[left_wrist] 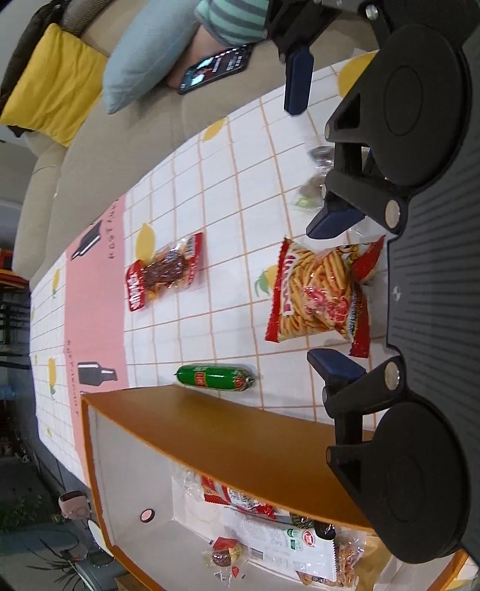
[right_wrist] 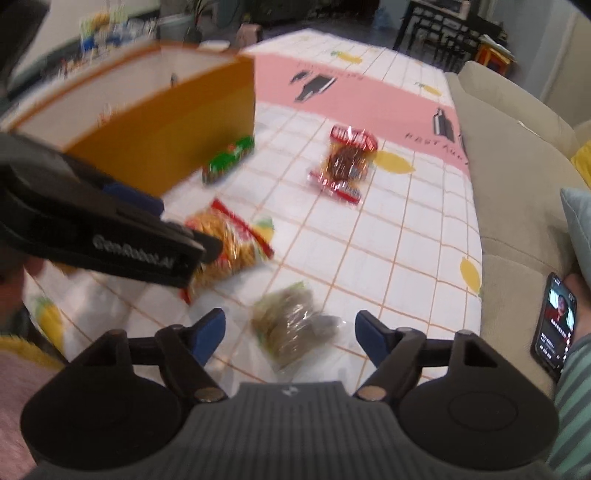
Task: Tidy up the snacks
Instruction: 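Close left gripper on the MIMI bag while right gripper grasps the clear nut bag, then lift both held bags and carry them over the open box, then lower both bags into the box and open both grippers, then withdraw both open grippers from the box toward the remaining snacks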
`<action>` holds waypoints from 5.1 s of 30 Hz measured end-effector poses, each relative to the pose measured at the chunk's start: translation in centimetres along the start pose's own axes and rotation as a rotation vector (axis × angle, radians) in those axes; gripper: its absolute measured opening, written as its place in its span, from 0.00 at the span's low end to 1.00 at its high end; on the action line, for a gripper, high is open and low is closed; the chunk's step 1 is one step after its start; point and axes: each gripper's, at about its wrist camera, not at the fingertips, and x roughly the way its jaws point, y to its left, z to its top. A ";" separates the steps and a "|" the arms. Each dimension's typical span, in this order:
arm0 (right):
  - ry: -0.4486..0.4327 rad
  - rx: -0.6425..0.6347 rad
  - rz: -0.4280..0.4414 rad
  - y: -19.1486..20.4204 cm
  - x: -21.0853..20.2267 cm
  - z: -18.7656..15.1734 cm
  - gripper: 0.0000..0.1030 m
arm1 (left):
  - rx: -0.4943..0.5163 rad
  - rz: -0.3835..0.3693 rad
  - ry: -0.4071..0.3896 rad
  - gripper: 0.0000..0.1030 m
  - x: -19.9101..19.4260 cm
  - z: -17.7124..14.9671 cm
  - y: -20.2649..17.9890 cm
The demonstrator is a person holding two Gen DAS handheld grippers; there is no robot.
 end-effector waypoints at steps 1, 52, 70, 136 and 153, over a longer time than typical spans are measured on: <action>-0.015 0.029 0.004 -0.3 -0.3 0.0 0.78 | -0.003 0.001 -0.004 0.80 0.0 0.0 0.1; -0.041 0.325 0.048 -3.1 1.8 1.0 0.38 | -0.143 -0.022 -0.089 0.50 -2.2 1.7 1.8; -0.305 -0.013 0.153 3.9 -3.8 9.9 0.38 | -0.324 0.022 -0.169 0.50 -9.4 7.1 10.7; -0.084 -0.601 0.163 15.4 6.8 17.8 0.61 | -0.242 0.268 0.064 0.81 -2.5 5.3 18.7; -0.236 -0.298 0.156 7.9 -0.1 17.3 0.62 | -0.151 0.203 -0.192 0.81 -8.1 7.8 12.2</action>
